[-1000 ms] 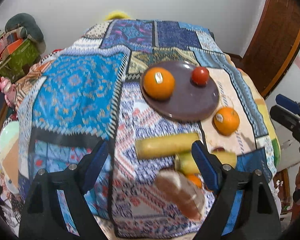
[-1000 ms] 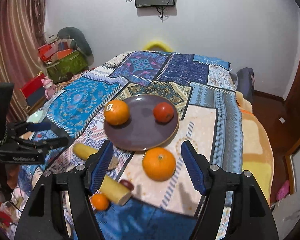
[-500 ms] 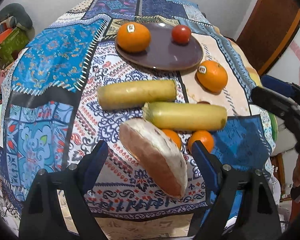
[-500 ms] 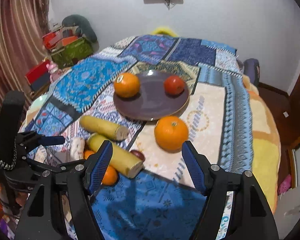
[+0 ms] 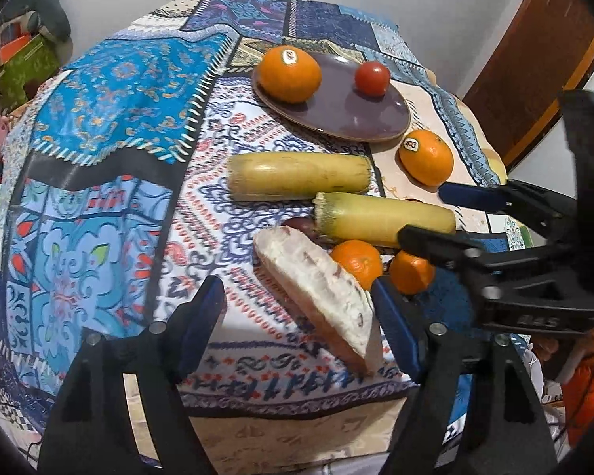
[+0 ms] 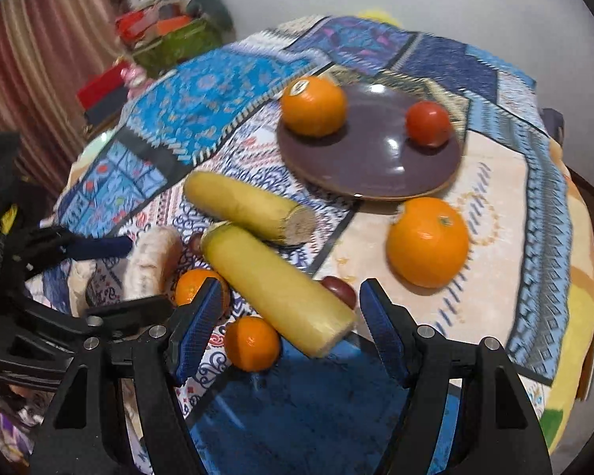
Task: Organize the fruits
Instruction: 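Move both tools back toward the remaining fruit beside the plate, then grasp the pale half fruit with the left tool while the right tool grasps a yellow cylinder, then lower half fruit and yellow cylinder onto the plate and open both tools, then grasp the second yellow cylinder with the right tool, then grasp a mandarin with the left tool while the right tool carries the cylinder toward the plate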
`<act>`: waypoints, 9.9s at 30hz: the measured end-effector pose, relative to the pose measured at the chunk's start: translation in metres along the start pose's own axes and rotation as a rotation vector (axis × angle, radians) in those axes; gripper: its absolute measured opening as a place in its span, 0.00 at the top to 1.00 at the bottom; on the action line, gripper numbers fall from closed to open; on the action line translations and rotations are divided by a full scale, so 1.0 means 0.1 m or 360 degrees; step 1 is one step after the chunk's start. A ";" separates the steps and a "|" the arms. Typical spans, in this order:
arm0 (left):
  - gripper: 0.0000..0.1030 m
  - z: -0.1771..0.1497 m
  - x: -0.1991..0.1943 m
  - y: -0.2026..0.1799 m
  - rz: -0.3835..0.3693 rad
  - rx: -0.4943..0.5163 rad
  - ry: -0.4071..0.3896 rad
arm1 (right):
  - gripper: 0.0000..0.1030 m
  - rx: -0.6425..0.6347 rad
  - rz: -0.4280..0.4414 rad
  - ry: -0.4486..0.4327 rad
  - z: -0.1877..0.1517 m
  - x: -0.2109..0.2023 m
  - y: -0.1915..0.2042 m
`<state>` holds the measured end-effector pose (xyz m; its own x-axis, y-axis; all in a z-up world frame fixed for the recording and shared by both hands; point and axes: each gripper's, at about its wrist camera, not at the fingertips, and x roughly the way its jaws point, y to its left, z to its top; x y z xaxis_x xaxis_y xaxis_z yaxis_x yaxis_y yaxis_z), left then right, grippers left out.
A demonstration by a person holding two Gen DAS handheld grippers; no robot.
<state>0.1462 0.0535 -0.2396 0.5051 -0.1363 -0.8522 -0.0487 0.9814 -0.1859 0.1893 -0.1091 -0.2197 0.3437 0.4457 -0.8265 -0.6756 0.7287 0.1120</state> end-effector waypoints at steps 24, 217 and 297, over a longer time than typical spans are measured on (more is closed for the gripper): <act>0.20 -0.08 0.25 -0.04 0.0048 0.0014 0.0088 | 0.58 -0.0149 0.0033 0.0141 0.00 0.16 -0.10; 0.58 0.90 0.54 0.09 0.0082 0.0134 -0.0015 | 0.69 0.0027 0.0041 -0.0035 0.15 -0.04 -0.38; 0.65 1.10 0.37 -0.25 -0.0016 0.0161 -0.0152 | 0.67 0.0234 -0.0121 -0.0417 0.49 -0.63 -0.91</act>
<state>0.2606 0.0389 -0.2129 0.5851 -0.1377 -0.7992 0.0417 0.9893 -0.1399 0.2609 -0.1785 -0.1509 0.5592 0.4918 -0.6674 -0.5464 0.8241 0.1495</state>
